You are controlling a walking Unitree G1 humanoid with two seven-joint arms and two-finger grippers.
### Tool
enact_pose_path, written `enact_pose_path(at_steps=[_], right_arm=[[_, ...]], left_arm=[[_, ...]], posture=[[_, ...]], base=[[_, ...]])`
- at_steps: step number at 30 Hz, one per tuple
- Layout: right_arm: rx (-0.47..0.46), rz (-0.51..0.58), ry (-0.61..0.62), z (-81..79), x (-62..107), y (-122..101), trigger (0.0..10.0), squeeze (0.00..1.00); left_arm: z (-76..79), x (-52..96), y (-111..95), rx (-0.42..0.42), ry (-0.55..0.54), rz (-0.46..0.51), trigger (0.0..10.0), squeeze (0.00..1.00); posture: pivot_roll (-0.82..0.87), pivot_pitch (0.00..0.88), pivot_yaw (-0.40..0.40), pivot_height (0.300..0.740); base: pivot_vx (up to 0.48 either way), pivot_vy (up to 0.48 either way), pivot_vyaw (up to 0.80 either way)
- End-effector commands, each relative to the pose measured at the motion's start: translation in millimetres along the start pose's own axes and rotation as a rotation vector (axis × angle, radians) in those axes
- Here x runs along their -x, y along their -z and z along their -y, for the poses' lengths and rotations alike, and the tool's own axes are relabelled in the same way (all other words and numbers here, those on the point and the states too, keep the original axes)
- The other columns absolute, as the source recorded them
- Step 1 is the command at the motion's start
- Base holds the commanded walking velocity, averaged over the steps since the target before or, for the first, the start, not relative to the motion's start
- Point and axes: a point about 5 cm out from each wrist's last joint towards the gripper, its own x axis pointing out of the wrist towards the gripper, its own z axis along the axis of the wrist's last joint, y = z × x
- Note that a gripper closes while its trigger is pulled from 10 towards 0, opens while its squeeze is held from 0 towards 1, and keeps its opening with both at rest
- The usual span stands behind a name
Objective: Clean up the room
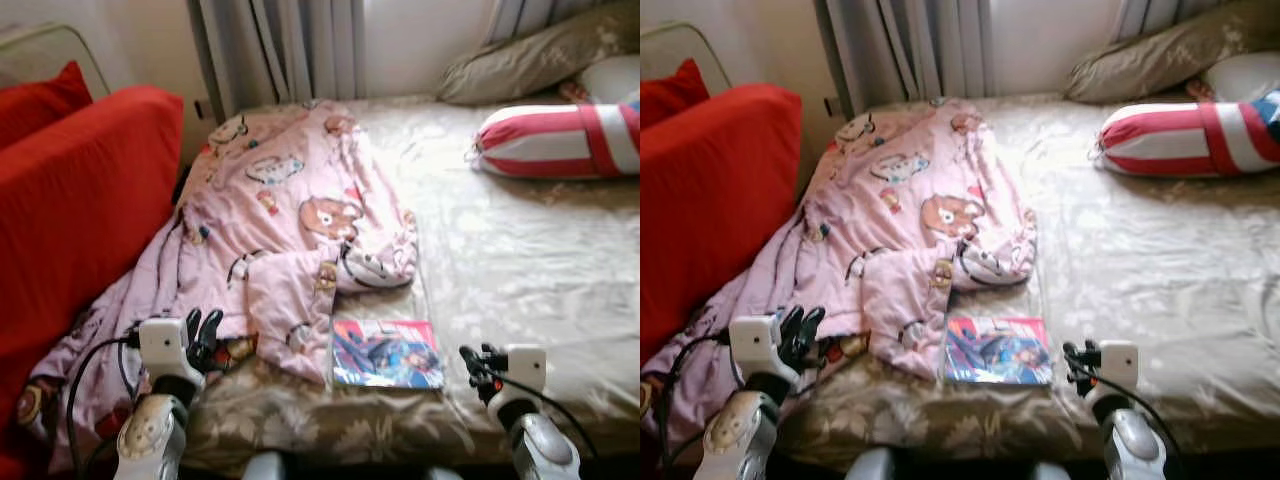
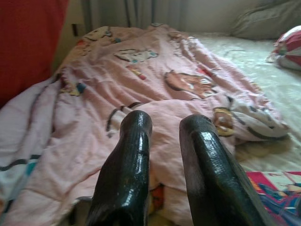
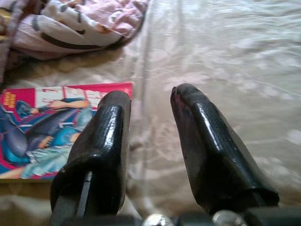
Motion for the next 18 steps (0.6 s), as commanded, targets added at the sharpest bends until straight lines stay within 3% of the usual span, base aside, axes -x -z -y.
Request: enact_pose_path(at_steps=[1, 6, 7, 8, 15, 18], right_arm=[[0.007, -0.012, -0.007, -0.2, -0.4, 0.4, 10.0, 0.00], [0.011, 0.011, -0.029, -0.8, -0.4, -2.3, 10.0, 0.00], [0.023, 0.041, -0.054, -27.8, -13.7, -9.8, 10.0, 0.00], [0.026, 0.045, -0.061, -35.7, -17.2, -11.7, 10.0, 0.00], [0.037, 0.018, -0.116, -59.4, -31.5, -20.3, 10.0, 0.00], [0.034, 0.021, -0.117, -62.5, -33.9, -23.0, 10.0, 0.00]], left_arm=[[-0.1, -3.4, -3.1, -0.003, 0.001, 0.007, 10.0, 0.00], [-2.4, -0.1, -4.6, -0.003, -0.015, 0.017, 10.0, 0.00], [-2.1, 0.8, -5.1, -0.004, -0.015, 0.019, 10.0, 0.00], [-1.8, 1.4, -5.4, -0.004, -0.015, 0.020, 10.0, 0.00], [-1.3, 0.7, -9.9, -0.001, -0.031, 0.039, 10.0, 0.00], [-1.3, 0.7, -10.0, -0.002, -0.030, 0.039, 10.0, 0.00]], posture=[[0.03, 0.000, 0.043, 0.601], [0.05, 0.000, 0.023, 0.596], [0.06, 0.000, 0.019, 0.596], [0.06, 0.000, 0.016, 0.596], [0.09, 0.000, -0.005, 0.596], [0.08, 0.000, -0.004, 0.581]], base=[[0.000, 0.000, 0.00], [0.000, 0.000, 0.00], [0.000, 0.000, 0.00], [0.000, 0.000, 0.00], [0.000, 0.000, 0.00], [0.000, 0.000, 0.00]])
